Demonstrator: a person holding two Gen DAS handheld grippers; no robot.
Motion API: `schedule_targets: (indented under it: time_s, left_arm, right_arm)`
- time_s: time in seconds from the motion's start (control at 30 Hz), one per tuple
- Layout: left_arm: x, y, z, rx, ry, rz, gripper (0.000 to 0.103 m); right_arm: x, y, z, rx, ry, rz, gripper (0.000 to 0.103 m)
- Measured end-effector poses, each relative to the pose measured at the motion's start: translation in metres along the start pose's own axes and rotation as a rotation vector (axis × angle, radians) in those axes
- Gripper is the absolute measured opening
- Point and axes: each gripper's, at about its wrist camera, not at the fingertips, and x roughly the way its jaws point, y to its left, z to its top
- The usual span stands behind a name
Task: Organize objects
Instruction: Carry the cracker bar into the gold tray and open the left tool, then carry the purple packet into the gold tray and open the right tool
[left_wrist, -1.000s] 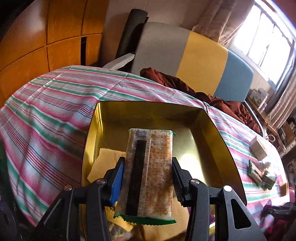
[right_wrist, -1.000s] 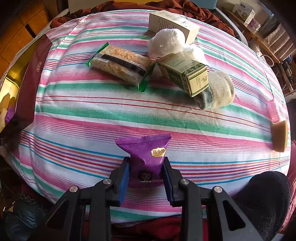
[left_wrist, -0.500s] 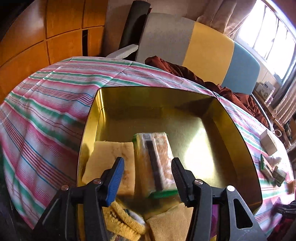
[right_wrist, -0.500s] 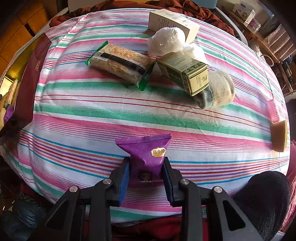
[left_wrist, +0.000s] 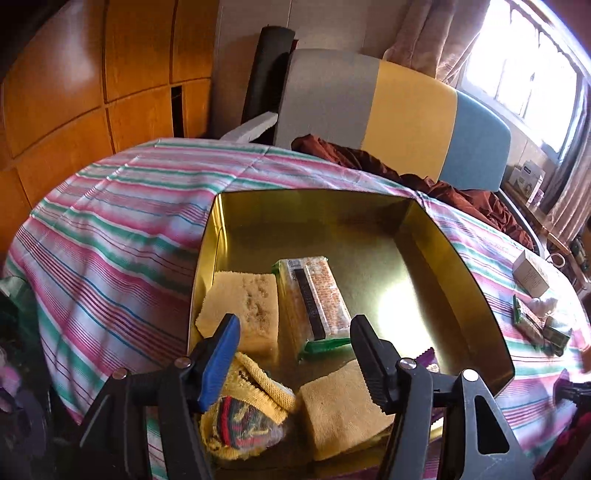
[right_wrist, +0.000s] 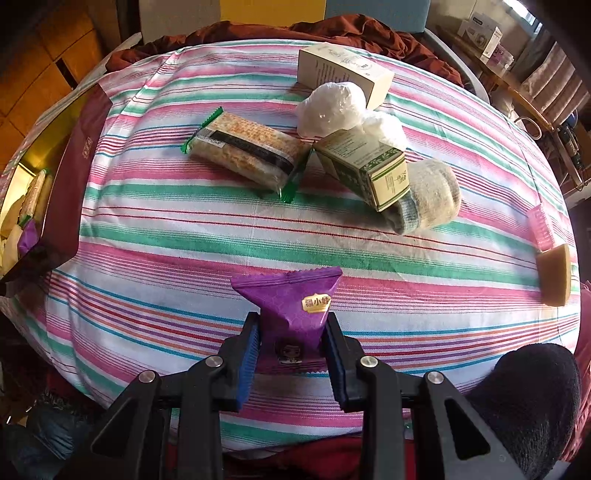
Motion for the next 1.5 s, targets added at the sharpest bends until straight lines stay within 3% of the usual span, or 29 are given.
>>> schedule_targets:
  time_s: [0.1, 0.47, 0.9, 1.07, 1.27, 1.33, 1.4, 1.5]
  left_arm:
    - [-0.011, -0.003, 0.002, 0.015, -0.025, 0.001, 0.066]
    - [-0.033, 0.001, -0.005, 0.019, -0.047, 0.005, 0.069]
    - [-0.049, 0.022, -0.015, -0.036, -0.057, 0.011, 0.070]
    - [-0.054, 0.035, -0.019, -0.065, -0.056, 0.021, 0.071]
    - [-0.054, 0.048, -0.023, -0.094, -0.049, 0.040, 0.072]
    - [-0.054, 0.052, -0.024, -0.103, -0.048, 0.044, 0.072]
    - [-0.054, 0.054, -0.025, -0.109, -0.044, 0.046, 0.073]
    - [-0.053, 0.055, -0.026, -0.112, -0.040, 0.049, 0.073]
  right_arm:
    - [0.006, 0.014, -0.009, -0.002, -0.009, 0.005, 0.033]
    - [-0.011, 0.078, -0.003, -0.112, -0.096, 0.180, 0.033]
    - [-0.041, 0.230, 0.067, -0.367, -0.250, 0.409, 0.033]
    - [-0.021, 0.280, 0.083, -0.428, -0.210, 0.408, 0.033]
    - [0.004, 0.306, 0.098, -0.407, -0.179, 0.407, 0.035]
    - [0.012, 0.312, 0.100, -0.402, -0.157, 0.410, 0.040]
    - [0.018, 0.317, 0.098, -0.403, -0.120, 0.435, 0.050]
    - [0.018, 0.316, 0.094, -0.398, -0.129, 0.447, 0.051]
